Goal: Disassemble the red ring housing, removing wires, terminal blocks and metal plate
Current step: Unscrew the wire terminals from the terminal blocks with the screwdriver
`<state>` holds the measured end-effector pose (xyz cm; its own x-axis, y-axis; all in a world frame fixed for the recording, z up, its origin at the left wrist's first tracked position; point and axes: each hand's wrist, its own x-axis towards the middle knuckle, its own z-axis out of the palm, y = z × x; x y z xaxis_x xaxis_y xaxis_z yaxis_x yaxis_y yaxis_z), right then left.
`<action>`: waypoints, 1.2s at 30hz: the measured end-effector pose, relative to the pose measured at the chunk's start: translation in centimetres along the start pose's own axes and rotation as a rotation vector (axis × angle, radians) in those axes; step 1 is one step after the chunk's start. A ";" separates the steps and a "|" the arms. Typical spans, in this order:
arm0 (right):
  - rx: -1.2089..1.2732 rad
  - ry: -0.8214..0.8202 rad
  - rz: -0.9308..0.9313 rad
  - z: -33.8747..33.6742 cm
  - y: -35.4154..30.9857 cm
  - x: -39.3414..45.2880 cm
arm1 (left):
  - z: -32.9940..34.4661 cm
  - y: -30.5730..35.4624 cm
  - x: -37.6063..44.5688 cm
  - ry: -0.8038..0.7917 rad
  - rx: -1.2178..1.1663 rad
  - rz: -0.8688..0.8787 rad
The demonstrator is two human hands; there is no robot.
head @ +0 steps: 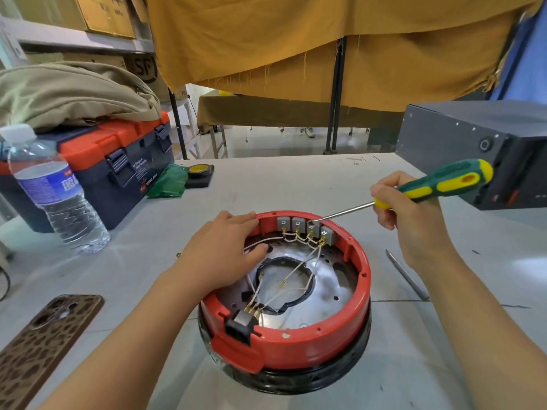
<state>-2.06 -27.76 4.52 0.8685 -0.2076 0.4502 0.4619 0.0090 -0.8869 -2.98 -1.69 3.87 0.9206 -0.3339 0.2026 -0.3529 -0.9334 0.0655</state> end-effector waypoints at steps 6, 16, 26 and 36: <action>-0.052 -0.046 -0.069 -0.2 -0.4 -0.1 | -0.3 0.2 -0.4 0.010 0.092 -0.069; -0.292 -0.060 -0.179 0.3 -0.8 -0.7 | -0.1 1.4 2.9 -0.036 0.011 0.065; -0.434 -0.107 -0.253 0.7 -1.4 -1.3 | 1.3 1.5 4.3 -0.101 -0.208 0.219; -0.475 -0.047 -0.288 1.8 -1.5 -2.4 | 1.1 1.5 3.9 -0.085 -0.274 0.258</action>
<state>-4.50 -25.55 5.01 0.7315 -0.0926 0.6755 0.5589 -0.4860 -0.6719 0.28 -4.57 3.69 0.8025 -0.5733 0.1653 -0.5954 -0.7514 0.2844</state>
